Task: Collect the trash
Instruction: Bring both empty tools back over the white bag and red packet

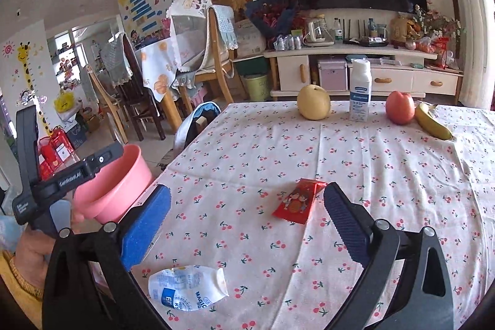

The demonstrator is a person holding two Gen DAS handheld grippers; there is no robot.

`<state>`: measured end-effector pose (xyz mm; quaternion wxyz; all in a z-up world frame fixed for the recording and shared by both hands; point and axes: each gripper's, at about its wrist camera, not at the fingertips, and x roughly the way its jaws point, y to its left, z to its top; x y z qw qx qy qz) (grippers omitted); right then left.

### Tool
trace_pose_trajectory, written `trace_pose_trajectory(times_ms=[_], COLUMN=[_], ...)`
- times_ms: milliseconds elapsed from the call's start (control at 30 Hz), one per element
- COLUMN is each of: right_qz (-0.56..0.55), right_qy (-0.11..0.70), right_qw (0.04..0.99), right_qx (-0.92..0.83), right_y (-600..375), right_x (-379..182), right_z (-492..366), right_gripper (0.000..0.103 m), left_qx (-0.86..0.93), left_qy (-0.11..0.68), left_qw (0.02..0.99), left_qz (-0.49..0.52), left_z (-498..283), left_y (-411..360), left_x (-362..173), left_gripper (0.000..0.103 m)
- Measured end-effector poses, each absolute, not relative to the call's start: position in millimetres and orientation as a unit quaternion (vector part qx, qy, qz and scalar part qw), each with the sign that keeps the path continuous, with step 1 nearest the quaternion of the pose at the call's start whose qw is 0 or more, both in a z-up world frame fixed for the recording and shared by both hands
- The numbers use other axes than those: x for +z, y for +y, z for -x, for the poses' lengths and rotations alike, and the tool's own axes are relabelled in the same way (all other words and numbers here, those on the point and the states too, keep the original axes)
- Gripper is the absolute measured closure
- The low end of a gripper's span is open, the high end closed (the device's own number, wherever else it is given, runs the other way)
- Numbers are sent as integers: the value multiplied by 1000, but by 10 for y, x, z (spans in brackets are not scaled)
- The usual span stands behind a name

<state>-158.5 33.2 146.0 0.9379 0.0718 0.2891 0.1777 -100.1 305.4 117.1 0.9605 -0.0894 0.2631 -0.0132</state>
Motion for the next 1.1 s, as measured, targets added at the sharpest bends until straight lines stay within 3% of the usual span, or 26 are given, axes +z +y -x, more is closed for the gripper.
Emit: trace_pose_trajectory(times_ms=[1100], right_qz=[-76], right_qy=[280], right_qw=[947], right_qx=[140], right_y=[-555], right_x=[1459], right_z=[1862], right_gripper=[5], left_qx=[-85], left_qy=[347], left_qw=[934], left_qz=[5], left_z=[1942], left_y=[1640], left_x=[901], left_gripper=[11])
